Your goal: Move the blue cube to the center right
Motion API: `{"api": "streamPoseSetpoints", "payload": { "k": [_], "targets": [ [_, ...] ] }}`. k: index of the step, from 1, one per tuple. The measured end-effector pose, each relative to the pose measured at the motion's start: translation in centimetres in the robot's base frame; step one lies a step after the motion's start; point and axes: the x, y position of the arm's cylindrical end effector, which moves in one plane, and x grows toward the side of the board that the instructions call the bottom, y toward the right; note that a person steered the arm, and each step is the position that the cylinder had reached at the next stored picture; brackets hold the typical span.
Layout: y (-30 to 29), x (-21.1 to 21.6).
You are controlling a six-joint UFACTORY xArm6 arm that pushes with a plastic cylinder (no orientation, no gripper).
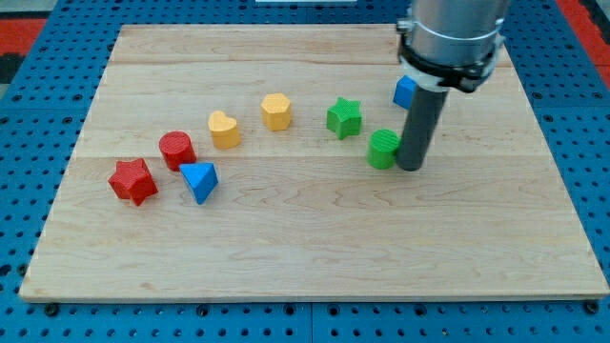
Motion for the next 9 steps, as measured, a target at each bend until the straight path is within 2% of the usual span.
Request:
{"api": "streamPoseSetpoints", "payload": {
  "k": [2, 3, 4, 5, 6, 7, 8, 9],
  "targets": [
    [-0.5, 2.4],
    [5.2, -0.9],
    [8.2, -7.4],
    [10.3, -11.7],
    [8.0, -15.5],
    [2.4, -16.6],
    [-2.1, -16.6],
    [-1.6, -15.5]
  ]
}}
